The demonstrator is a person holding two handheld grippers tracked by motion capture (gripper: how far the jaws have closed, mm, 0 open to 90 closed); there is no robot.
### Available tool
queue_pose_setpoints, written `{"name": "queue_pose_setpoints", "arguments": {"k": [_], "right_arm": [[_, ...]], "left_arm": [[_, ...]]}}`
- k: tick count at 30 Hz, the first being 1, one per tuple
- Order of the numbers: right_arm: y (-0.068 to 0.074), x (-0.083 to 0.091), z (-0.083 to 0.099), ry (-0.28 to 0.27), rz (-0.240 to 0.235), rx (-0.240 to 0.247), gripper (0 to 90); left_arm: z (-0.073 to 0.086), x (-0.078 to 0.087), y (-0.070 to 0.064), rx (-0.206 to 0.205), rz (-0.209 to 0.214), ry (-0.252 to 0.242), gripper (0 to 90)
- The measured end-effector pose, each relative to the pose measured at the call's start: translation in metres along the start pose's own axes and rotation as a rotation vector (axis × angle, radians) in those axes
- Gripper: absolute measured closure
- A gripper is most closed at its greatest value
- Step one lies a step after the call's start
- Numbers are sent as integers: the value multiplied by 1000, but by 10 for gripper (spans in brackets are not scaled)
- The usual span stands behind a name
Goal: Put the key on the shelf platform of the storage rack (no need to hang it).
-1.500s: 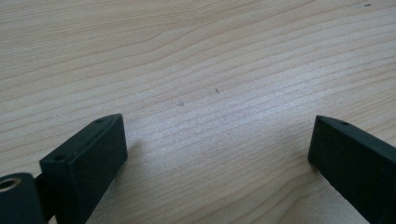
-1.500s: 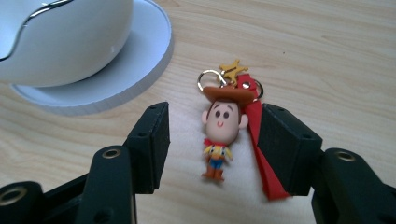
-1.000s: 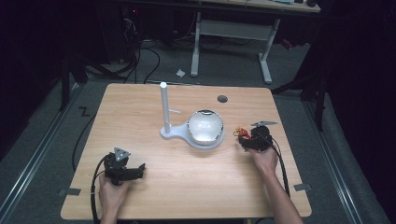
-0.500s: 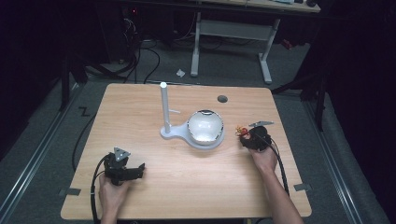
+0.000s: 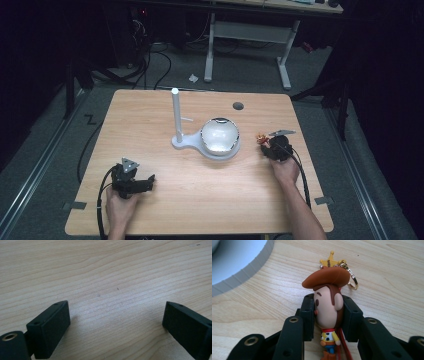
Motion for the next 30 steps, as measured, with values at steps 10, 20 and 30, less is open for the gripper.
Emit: {"name": "queue_pose_setpoints", "arguments": {"k": [10, 20, 30], "right_arm": [[-5, 25, -13, -83, -45, -43, 680], [-5, 49, -24, -149, -102, -76, 681], [-6, 76, -38, -205, -127, -60, 681]], "left_arm": [[0, 0, 0, 3, -2, -2, 86], [0, 1, 1, 3, -3, -3, 100], [0, 0, 0, 1, -2, -4, 96]]}}
Point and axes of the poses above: each handheld gripper's, and its own axes: x roughly backward along the jaws, z roughly out of its underside, y roughly to its left, the point moved 3 cm from there along -x, roughly forward along the jaws, and after that the axes turned 14 degrees about -y, right-handed, at the moved point
